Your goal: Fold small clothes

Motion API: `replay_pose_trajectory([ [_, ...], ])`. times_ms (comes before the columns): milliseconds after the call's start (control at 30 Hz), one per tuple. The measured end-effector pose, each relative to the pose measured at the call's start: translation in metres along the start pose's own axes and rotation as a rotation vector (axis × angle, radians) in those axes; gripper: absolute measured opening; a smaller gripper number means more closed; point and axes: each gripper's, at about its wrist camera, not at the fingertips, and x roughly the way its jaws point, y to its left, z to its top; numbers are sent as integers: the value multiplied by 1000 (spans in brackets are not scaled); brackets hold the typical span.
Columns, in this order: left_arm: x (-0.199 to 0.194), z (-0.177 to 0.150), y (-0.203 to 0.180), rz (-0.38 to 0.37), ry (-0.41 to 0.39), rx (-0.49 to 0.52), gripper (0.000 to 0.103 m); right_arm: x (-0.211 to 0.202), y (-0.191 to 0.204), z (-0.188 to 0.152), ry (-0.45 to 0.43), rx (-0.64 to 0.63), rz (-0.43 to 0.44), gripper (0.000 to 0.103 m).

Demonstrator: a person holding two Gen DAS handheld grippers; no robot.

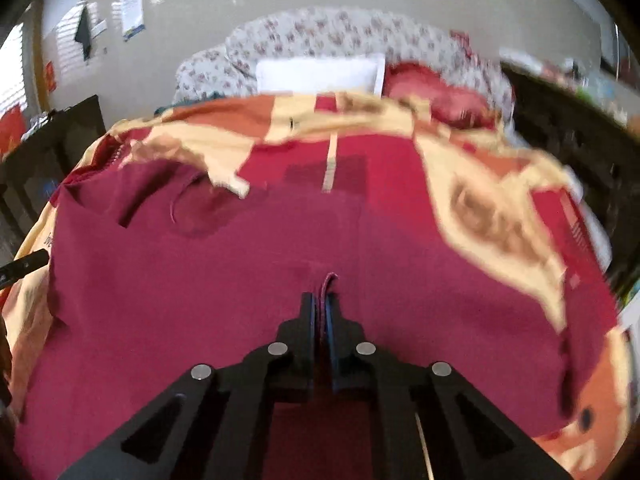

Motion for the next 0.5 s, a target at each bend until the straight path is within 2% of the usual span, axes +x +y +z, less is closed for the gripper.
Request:
replay_pose_trajectory([
  [33,-1,0,0,-1,-3,3,90,-10,-4,4,-31,4,-17,5],
  [133,0,-2,-4,2,-6,16,90,-27,-27,10,-94,24,-157,5],
  [200,6,-4,-8,0,16,24,90,-20,-48,10,-70,79,-196,5],
  [300,11,-8,-15,-3,42,54,90,11,-75,-1,27,136,-273,5],
  [333,10,-8,-17,3,40,70,90,19,-81,-6,56,154,-272,5],
  [400,8,-9,-19,18,31,94,90,22,-89,-10,63,173,-304,5],
  [467,5,-8,-17,23,20,95,90,13,-96,-10,30,161,-439,1],
  [500,4,-8,-16,20,12,88,90,6,-103,-9,8,191,-434,1],
])
